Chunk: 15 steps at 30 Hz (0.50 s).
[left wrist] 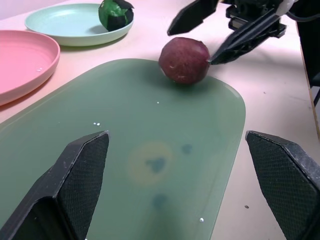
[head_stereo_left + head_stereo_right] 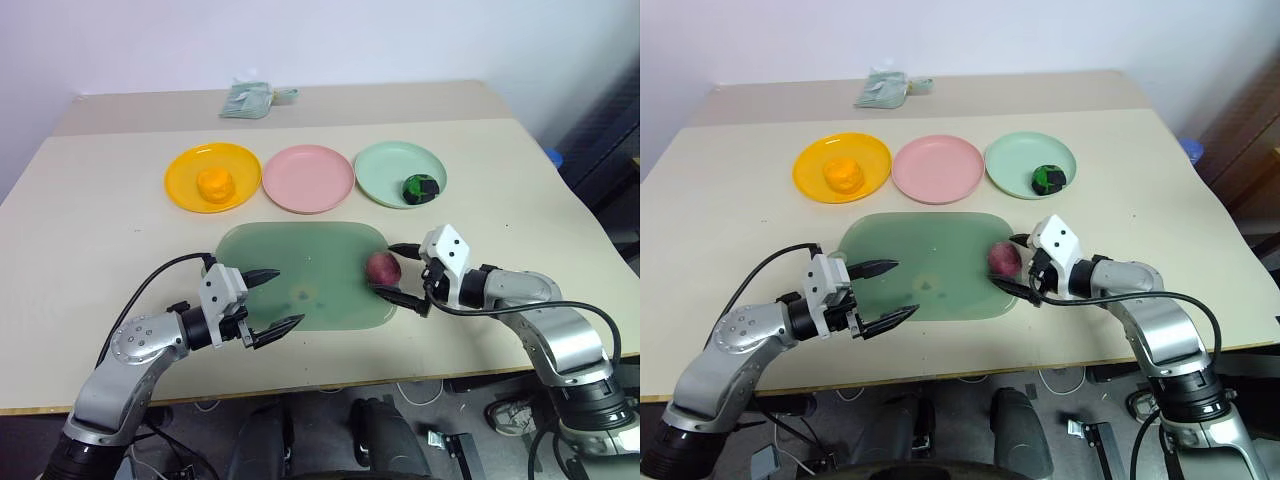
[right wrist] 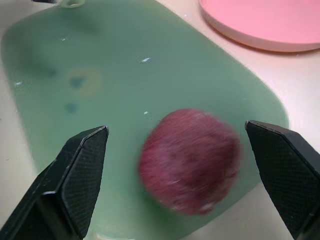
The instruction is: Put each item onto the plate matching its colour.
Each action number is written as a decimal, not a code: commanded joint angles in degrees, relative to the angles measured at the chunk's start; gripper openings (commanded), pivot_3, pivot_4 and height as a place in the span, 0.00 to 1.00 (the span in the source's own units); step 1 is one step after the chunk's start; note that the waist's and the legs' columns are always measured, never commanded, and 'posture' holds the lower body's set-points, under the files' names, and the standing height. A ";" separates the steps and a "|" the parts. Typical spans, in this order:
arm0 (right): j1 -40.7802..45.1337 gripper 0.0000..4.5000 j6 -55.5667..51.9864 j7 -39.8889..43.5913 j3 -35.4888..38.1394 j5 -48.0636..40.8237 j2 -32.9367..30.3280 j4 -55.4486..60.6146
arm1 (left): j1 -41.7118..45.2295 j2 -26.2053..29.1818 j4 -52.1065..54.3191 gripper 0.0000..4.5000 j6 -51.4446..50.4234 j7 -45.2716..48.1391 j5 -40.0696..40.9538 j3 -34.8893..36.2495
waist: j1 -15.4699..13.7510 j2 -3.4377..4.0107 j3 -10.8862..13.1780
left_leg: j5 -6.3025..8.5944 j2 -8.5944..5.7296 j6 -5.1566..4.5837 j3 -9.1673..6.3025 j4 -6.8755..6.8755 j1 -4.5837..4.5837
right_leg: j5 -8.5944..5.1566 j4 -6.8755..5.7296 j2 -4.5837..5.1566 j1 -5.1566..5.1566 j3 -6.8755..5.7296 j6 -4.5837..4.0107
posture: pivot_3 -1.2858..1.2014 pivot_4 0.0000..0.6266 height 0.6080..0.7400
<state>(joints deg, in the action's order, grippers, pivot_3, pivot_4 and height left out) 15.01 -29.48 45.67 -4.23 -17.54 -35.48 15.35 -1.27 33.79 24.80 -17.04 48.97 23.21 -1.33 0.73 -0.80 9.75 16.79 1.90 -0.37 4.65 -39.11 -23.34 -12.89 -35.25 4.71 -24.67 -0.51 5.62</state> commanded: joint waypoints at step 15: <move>2.62 0.53 2.10 -2.45 -2.03 4.03 3.04 -3.36 | -1.14 0.28 1.97 1.00 0.64 -0.61 0.27 0.45 | -0.10 0.00 0.00 | 0.00 -0.02 0.00 0.00 -0.02 -0.01 | 0.00 0.00 0.00 0.01 0.00 0.01 | 0.52 0.24 1.00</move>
<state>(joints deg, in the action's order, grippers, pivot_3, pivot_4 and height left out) 16.64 -28.23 43.64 -6.56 -13.58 -32.85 10.79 -2.26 33.77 24.81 -17.12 48.37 23.18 -1.39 0.63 -0.80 9.76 16.79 1.88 -0.37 4.66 -39.12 -23.36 -12.88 -35.25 4.71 -24.66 -0.50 5.63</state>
